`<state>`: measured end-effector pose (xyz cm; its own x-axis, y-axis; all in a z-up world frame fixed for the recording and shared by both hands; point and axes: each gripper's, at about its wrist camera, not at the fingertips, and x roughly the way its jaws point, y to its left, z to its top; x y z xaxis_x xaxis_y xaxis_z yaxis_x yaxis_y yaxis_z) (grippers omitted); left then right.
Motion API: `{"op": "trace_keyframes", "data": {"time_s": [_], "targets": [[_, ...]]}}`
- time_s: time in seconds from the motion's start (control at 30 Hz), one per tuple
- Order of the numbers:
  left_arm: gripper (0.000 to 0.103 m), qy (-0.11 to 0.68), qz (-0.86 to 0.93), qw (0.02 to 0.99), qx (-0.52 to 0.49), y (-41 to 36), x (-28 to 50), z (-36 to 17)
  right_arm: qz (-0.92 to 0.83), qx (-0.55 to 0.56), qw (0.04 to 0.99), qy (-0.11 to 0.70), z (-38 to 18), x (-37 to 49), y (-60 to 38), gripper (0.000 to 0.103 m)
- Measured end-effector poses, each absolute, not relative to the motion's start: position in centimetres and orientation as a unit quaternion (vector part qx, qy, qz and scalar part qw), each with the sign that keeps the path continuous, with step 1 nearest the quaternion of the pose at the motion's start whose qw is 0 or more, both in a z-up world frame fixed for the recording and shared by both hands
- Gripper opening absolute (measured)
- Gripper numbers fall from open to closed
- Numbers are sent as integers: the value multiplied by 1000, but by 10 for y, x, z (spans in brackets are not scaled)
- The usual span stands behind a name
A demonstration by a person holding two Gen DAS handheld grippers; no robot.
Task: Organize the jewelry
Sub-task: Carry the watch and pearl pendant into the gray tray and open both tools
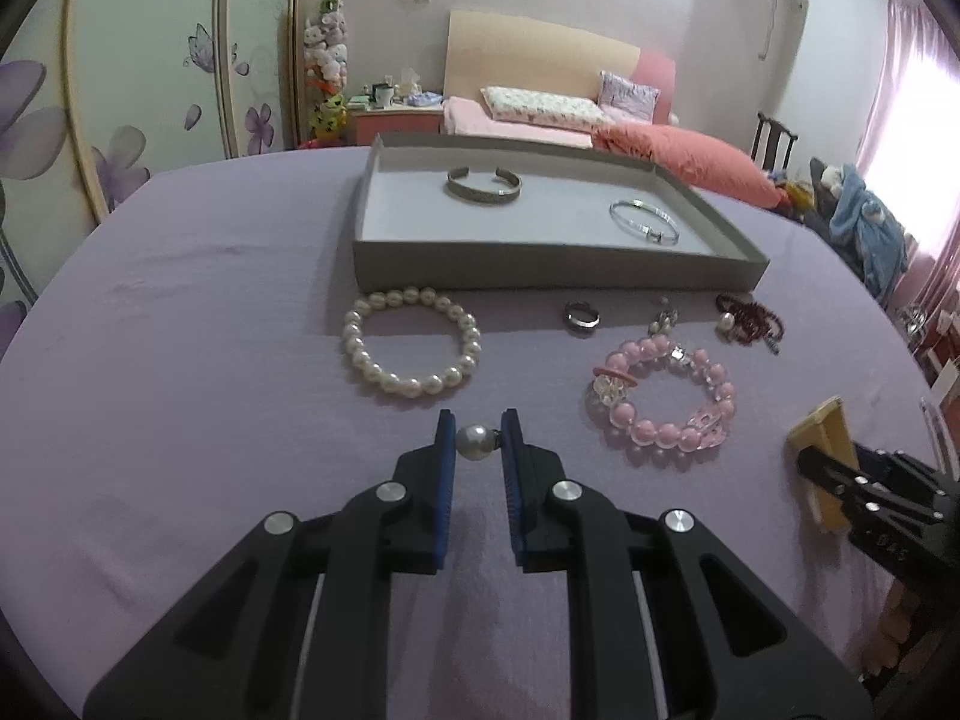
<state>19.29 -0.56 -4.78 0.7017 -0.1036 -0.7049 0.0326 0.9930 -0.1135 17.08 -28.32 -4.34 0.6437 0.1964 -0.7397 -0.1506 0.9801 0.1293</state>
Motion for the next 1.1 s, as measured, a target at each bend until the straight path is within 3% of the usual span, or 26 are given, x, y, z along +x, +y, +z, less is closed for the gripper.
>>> {"op": "trace_keyframes", "data": {"time_s": [0.47, 1.1], "targets": [[16, 308, -41, 948, -63, -4, 171, -11, 106, 20, 931, 348, -11, 167, -277, 40], [16, 292, -44, 953, -62, -12, 171, -2, 108, 21, 940, 322, 2, 174, -276, 40]]}}
